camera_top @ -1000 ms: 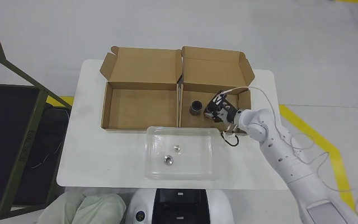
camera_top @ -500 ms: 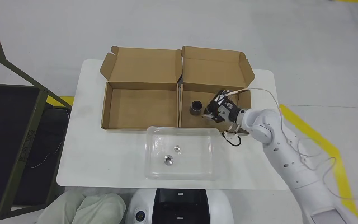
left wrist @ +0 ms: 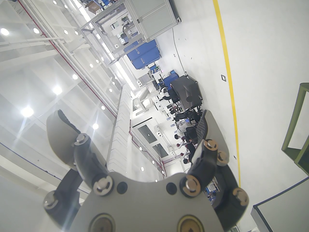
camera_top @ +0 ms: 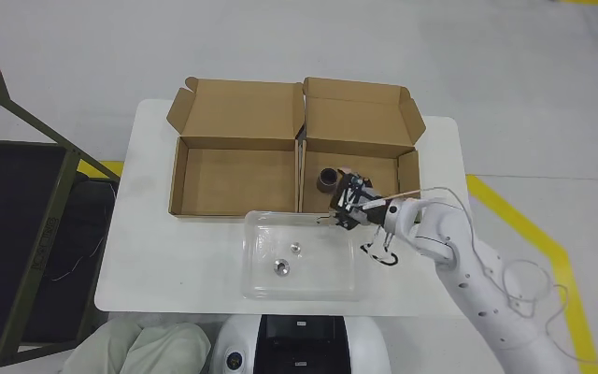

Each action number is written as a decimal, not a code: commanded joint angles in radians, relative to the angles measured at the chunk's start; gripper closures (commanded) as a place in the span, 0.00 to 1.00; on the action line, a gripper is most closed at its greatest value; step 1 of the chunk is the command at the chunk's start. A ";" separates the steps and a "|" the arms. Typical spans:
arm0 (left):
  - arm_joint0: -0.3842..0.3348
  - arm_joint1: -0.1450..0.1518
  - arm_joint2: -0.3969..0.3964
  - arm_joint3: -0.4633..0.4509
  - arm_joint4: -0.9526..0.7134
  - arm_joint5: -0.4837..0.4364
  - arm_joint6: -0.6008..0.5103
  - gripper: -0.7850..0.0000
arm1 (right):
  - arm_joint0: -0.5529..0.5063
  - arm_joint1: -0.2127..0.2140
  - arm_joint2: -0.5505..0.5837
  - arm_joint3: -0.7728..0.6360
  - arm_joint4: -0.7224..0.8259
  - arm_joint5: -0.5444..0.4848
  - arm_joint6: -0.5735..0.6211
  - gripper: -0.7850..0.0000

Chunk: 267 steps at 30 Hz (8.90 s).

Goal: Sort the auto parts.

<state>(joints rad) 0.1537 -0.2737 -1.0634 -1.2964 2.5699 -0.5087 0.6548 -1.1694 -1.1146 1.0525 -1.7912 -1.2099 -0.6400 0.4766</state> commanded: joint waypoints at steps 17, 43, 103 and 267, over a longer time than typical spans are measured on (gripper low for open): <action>0.000 0.000 0.000 0.000 0.000 0.000 0.000 0.00 | -0.042 0.004 -0.083 -0.095 -0.049 -0.119 -0.028 0.00; 0.000 0.000 0.000 0.000 0.000 0.000 0.000 0.00 | 0.064 -0.030 -0.310 0.009 -0.173 -0.247 0.006 0.23; 0.000 0.000 0.000 0.000 0.000 0.000 0.000 0.00 | 0.150 -0.071 -0.313 0.213 -0.163 -0.218 -0.126 1.00; 0.000 0.000 0.000 0.000 0.000 0.000 0.000 0.00 | 0.723 -0.663 -0.659 1.250 0.042 0.095 -0.343 0.35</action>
<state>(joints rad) 0.1537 -0.2737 -1.0634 -1.2964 2.5699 -0.5087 0.6548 -0.4478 -1.7773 0.3897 -0.5382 -1.1689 -0.5402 0.1417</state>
